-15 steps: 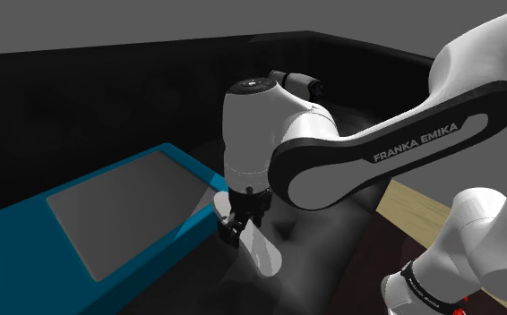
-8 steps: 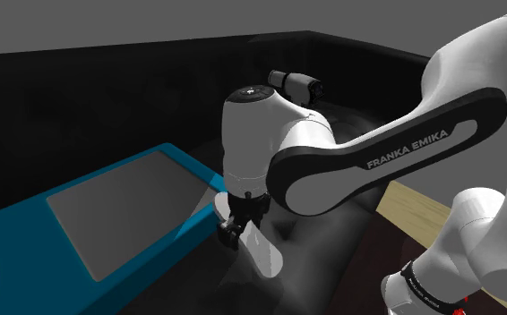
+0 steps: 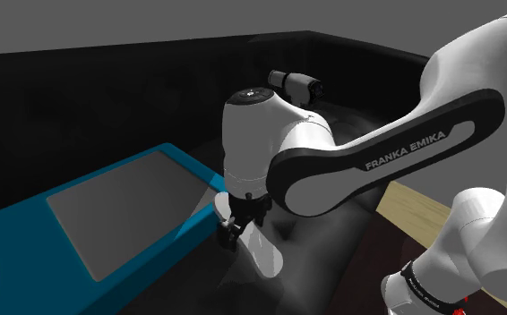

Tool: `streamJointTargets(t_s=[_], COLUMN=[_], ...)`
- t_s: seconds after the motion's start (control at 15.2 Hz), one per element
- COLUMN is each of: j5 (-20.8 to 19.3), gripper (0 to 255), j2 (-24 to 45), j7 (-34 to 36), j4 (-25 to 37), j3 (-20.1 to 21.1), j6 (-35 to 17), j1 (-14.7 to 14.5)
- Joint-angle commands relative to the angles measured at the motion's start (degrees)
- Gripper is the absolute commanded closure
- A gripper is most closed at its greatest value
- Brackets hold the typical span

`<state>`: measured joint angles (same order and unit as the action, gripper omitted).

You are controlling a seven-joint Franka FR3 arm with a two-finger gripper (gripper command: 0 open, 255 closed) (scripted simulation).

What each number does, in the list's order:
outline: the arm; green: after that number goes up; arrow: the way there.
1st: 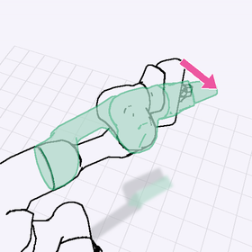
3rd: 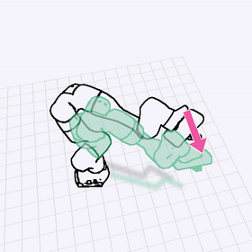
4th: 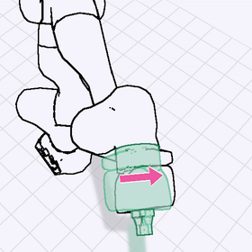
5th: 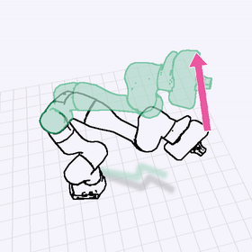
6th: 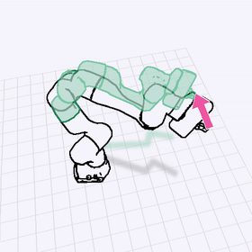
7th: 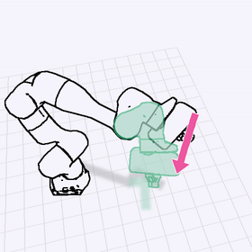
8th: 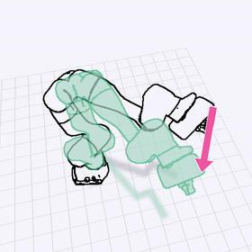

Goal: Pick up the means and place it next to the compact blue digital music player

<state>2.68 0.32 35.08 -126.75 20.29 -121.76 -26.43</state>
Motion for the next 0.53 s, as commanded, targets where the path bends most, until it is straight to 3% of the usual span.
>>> streamJointTargets(t_s=[0.0, 0.2, 0.46], j5=[0.2, 0.7, 0.7], gripper=[0, 0, 0], j2=[-0.8, -2.6, -2.6], j7=[-0.1, -0.5, -0.5], j4=[1.2, 4.9, 4.9], j3=[0.0, -0.2, -0.2], j6=[1.9, 7.3, 7.3], j1=[0.0, 0.2, 0.2])
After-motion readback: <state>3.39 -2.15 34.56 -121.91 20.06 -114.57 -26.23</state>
